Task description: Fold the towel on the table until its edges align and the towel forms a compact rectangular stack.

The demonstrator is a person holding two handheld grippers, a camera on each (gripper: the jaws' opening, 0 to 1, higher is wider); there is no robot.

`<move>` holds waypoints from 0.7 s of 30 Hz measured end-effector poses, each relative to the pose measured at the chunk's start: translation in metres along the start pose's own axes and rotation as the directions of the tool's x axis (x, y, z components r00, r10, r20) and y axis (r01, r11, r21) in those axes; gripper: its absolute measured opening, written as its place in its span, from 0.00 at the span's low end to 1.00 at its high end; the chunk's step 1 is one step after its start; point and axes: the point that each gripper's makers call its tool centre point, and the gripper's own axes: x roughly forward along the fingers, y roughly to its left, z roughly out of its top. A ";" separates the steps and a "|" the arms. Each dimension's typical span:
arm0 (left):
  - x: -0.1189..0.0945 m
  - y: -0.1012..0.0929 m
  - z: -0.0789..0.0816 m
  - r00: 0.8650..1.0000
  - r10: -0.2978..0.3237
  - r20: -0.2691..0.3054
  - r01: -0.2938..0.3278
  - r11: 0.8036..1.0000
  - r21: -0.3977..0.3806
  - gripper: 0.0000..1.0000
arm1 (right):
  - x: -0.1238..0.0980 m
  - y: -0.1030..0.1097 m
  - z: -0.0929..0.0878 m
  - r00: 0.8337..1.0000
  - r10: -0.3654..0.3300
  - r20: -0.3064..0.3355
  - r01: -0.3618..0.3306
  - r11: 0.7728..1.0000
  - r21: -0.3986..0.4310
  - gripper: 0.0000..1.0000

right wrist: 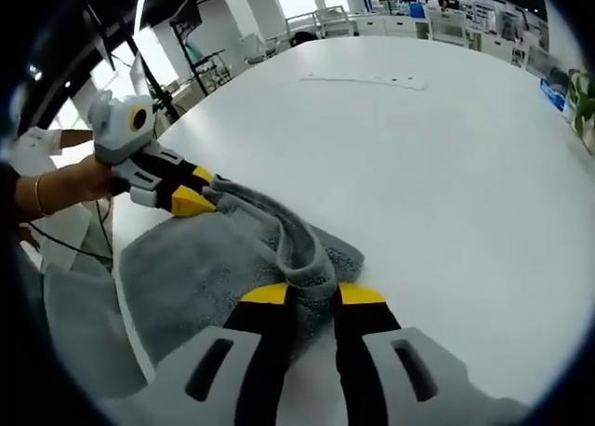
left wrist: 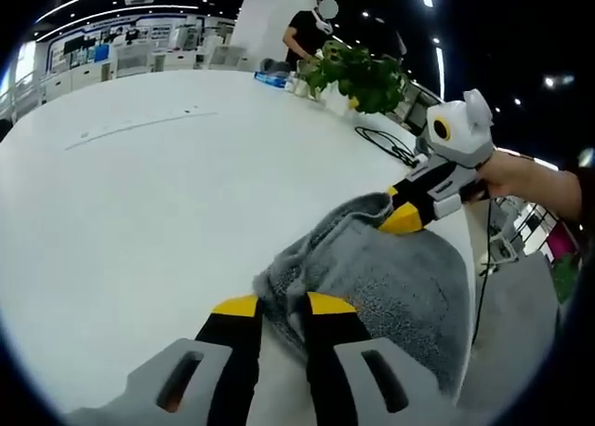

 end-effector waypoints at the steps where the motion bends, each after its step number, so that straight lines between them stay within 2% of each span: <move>1: 0.001 0.002 0.002 1.000 0.001 0.003 -0.001 1.000 -0.001 0.16 | 0.003 -0.003 0.004 1.000 -0.004 0.000 0.004 1.000 -0.009 0.15; 4: 0.005 0.011 0.010 1.000 0.012 0.007 -0.012 1.000 0.023 0.16 | 0.009 -0.010 0.015 1.000 -0.008 0.004 0.008 1.000 -0.014 0.15; 6: 0.008 0.018 0.016 1.000 0.025 -0.005 -0.024 0.997 0.079 0.16 | 0.013 -0.013 0.020 1.000 -0.013 -0.009 0.013 1.000 -0.004 0.15; 8: 0.011 0.023 0.022 0.999 0.041 -0.018 -0.039 0.990 0.133 0.15 | 0.015 -0.015 0.025 1.000 -0.025 -0.018 0.025 0.999 -0.030 0.15; 16: 0.024 0.046 0.045 0.996 0.090 -0.006 -0.087 0.976 0.201 0.14 | 0.028 -0.032 0.046 0.999 -0.049 0.021 0.049 0.999 -0.008 0.15; 21: 0.028 0.055 0.054 0.993 0.120 0.008 -0.118 0.966 0.231 0.13 | 0.035 -0.040 0.060 0.996 -0.085 0.028 0.086 0.995 -0.047 0.15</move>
